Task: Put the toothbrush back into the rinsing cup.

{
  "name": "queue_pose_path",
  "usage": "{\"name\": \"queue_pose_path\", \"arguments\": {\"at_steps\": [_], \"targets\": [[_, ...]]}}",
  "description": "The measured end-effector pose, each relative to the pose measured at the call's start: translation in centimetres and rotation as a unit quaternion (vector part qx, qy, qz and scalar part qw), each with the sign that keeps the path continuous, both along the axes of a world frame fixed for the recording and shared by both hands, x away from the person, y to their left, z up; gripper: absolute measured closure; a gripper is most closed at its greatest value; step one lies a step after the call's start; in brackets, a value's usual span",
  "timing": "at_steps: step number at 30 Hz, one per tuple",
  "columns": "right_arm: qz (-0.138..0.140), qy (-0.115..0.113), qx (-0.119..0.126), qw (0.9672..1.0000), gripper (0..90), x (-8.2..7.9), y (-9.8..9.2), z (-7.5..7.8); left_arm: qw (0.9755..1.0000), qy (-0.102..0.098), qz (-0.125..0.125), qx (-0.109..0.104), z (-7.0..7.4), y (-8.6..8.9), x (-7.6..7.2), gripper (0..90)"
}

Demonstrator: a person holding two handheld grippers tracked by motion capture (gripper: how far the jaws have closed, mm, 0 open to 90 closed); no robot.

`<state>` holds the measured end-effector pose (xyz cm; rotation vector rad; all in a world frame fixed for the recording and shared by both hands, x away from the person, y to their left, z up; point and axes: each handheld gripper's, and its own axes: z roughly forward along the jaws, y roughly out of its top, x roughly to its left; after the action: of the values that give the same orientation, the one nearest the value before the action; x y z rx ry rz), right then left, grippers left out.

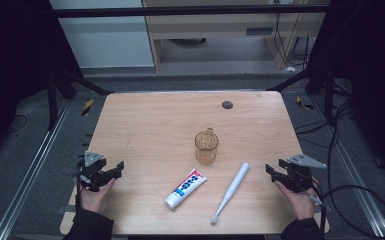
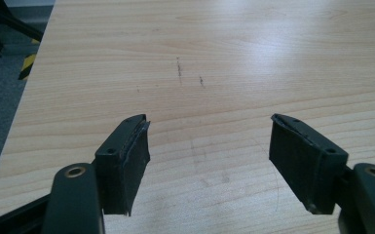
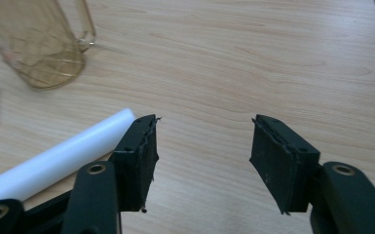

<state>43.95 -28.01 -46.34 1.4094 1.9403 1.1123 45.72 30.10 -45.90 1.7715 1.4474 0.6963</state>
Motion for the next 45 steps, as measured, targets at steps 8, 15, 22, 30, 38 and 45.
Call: {"name": "queue_pose_path", "arguments": {"at_steps": [8,15,22,30,38,45], "targets": [[0.052,-0.001,0.010,0.9986,53.2,-1.9,1.2,0.8,0.9998,-0.018,-0.003,-0.002,0.1,0.1,-0.5,41.5],[0.098,0.005,0.014,0.9951,63.6,-2.8,2.9,1.3,0.9997,-0.022,-0.002,0.009,0.2,-0.1,-0.7,44.2],[0.147,0.023,0.009,0.9888,74.0,-3.6,5.2,1.0,0.9995,-0.028,0.000,0.017,0.0,0.0,-0.8,45.7],[0.181,0.041,0.003,0.9825,81.3,-4.0,6.8,0.2,0.9992,-0.033,0.007,0.021,-0.1,0.0,-0.8,46.1],[0.204,0.067,-0.005,0.9766,88.0,-4.1,8.2,-0.9,0.9993,-0.026,0.003,0.028,-0.1,-0.1,-0.8,45.8],[0.221,0.077,-0.009,0.9723,90.0,-4.2,9.2,-1.4,0.9995,-0.017,-0.002,0.027,-0.1,-0.3,-0.7,42.8]]}}
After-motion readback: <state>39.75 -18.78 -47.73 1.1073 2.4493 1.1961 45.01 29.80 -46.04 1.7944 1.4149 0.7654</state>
